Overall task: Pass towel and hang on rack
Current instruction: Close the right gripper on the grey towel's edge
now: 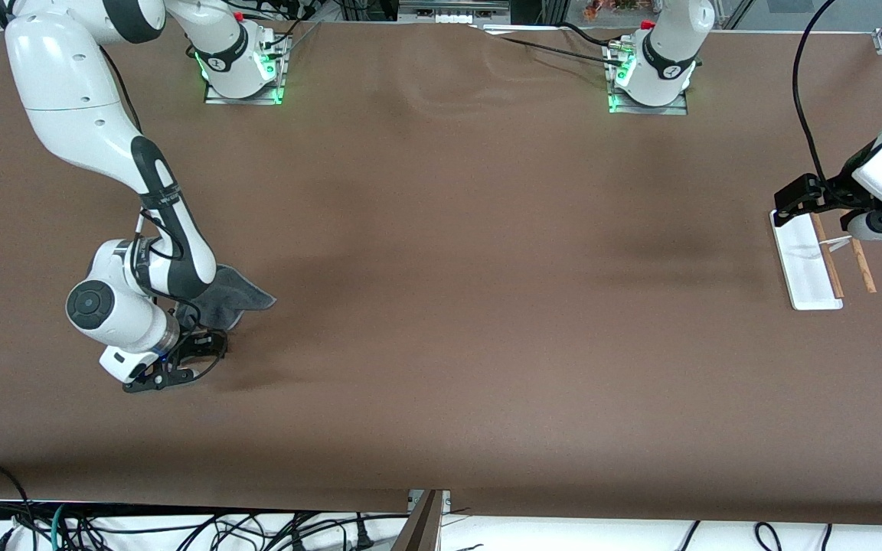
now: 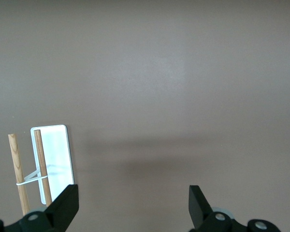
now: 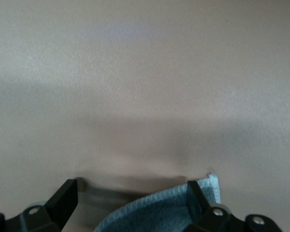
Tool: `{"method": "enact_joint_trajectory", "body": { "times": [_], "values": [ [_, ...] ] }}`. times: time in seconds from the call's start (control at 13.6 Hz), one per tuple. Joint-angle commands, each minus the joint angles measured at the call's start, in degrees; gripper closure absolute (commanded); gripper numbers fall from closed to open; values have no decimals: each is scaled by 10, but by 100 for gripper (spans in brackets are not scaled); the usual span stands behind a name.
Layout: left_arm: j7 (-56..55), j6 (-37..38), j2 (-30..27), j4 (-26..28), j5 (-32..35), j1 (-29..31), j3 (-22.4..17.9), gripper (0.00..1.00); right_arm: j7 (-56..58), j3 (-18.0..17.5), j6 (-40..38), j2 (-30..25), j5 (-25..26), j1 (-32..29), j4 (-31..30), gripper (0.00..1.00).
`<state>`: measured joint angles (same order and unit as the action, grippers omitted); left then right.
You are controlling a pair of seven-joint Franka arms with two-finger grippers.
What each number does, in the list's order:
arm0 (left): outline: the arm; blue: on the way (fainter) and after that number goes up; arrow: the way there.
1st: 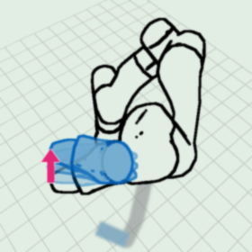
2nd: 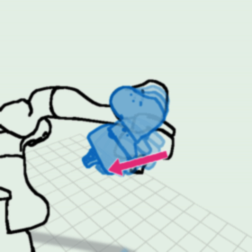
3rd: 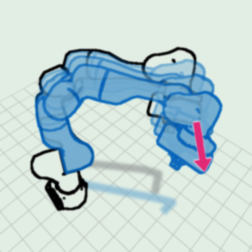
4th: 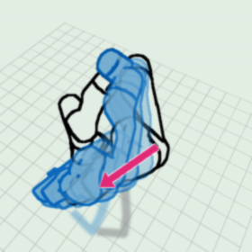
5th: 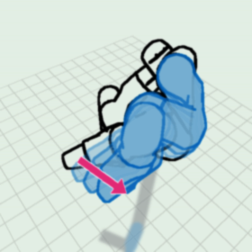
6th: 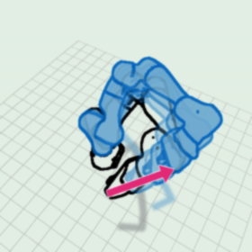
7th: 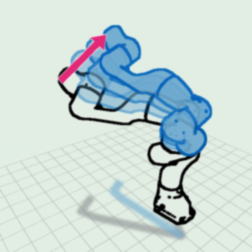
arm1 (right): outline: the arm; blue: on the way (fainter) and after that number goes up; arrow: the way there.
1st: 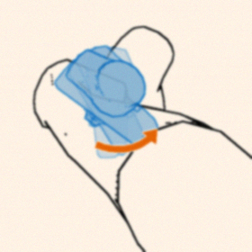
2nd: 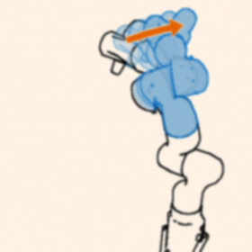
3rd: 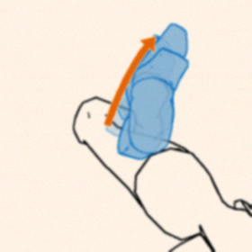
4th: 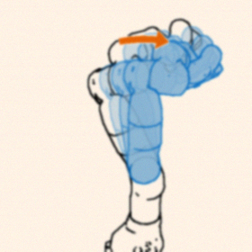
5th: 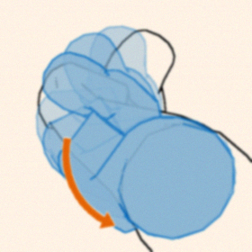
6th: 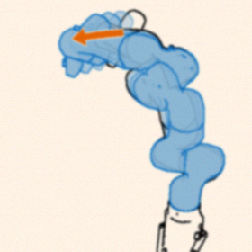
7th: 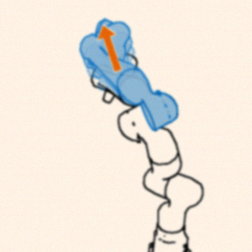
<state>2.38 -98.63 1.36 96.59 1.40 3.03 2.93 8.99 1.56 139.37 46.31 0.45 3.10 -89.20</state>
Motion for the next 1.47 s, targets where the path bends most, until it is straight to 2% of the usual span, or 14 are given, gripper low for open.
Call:
{"method": "enact_joint_trajectory", "body": {
  "times": [0.0, 0.52, 0.66, 0.74, 0.96, 1.03, 1.11, 1.25, 1.33, 1.4],
  "values": [
    [-1, 12, 7, -16, -15, 5, 1, 0, 3, -3, -36, -26, -6, -4, -10, 0],
    [-2, 12, 7, -16, -15, 5, 2, 0, 7, 6, -74, -39, -6, -6, -9, 1],
    [-2, 15, 7, -16, -15, 5, 2, 0, 5, 6, -75, -39, -6, -6, -9, 22],
    [-2, 17, 7, -16, -15, 5, 2, 0, 5, 6, -75, -39, -6, -6, -9, 25],
    [-3, 18, 7, -16, -15, 5, 3, 0, 3, 6, -75, -38, -7, -6, -9, 22],
    [-3, 18, 7, -16, -15, 5, 3, 0, 3, 6, -75, -38, -7, -6, -9, 27],
    [-2, 18, 7, -16, -15, 5, 3, 0, 4, 6, -75, -38, -8, -6, -9, 44],
    [-2, 18, 7, -16, -15, 5, 3, 0, 4, 6, -77, -38, -8, -7, -9, 70],
    [-3, 18, 7, -16, -15, 5, 3, 0, 4, 6, -78, -38, -8, -6, -9, 81],
    [-3, 18, 7, -16, -15, 5, 3, 0, 5, 6, -78, -38, -8, -6, -9, 88]
  ]
}}
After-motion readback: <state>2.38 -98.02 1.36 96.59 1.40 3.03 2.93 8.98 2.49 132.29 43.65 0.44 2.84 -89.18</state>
